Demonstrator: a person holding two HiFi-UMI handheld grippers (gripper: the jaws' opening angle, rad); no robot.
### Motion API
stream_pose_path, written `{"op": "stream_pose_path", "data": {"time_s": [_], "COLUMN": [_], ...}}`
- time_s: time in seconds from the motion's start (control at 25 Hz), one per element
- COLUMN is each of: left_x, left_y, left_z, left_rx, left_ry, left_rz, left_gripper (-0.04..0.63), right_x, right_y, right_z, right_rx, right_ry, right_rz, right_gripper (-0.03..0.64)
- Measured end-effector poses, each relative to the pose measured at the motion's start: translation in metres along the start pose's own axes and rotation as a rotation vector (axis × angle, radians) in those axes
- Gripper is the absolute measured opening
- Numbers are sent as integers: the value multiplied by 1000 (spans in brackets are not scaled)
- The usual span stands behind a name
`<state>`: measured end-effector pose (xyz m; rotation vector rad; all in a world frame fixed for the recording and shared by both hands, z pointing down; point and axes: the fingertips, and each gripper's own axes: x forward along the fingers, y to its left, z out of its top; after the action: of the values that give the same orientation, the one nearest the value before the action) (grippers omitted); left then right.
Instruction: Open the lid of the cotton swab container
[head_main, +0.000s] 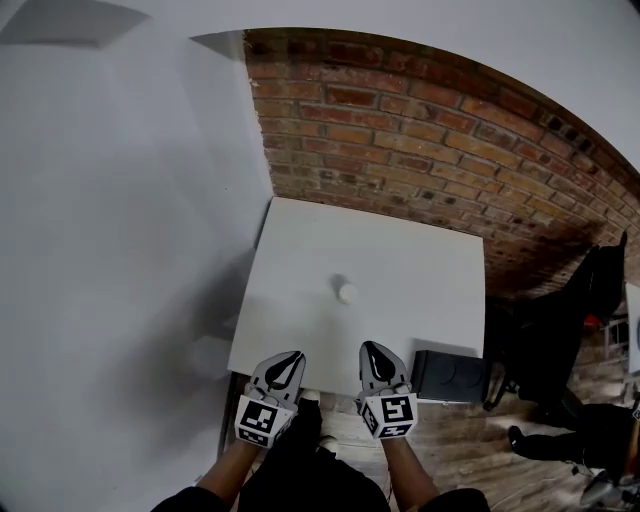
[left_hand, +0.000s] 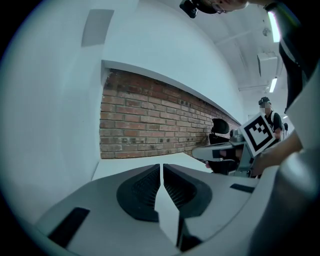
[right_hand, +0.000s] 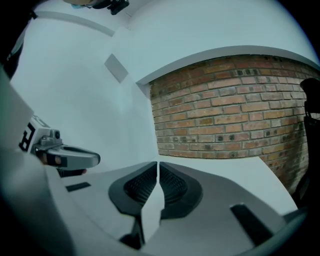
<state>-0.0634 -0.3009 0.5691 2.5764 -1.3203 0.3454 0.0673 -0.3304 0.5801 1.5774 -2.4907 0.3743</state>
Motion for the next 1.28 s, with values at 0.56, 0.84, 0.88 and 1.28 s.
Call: {"op": "stream_pose_path", "data": {"time_s": [0.56,0.84,0.88,1.28], "left_x": [-2,-11,-12,-12], "left_y": [24,33,35,52], "left_z": [-12,-25,-27,-30], "left_rx": [-51,-61,-62,-68], "left_ry": [23,51,56,56], "left_rz": [8,23,26,41], "left_gripper": [15,15,15,15], "right_x": [61,85,88,120], "right_y": [-8,-6,-7,-23], "right_z": [-21,-40,-44,-82], "right_rx": [-6,-7,-8,-6], "right_ry": [32,78,85,151], "right_rz": [9,7,7,-69], "right_gripper": [43,138,151,231]}}
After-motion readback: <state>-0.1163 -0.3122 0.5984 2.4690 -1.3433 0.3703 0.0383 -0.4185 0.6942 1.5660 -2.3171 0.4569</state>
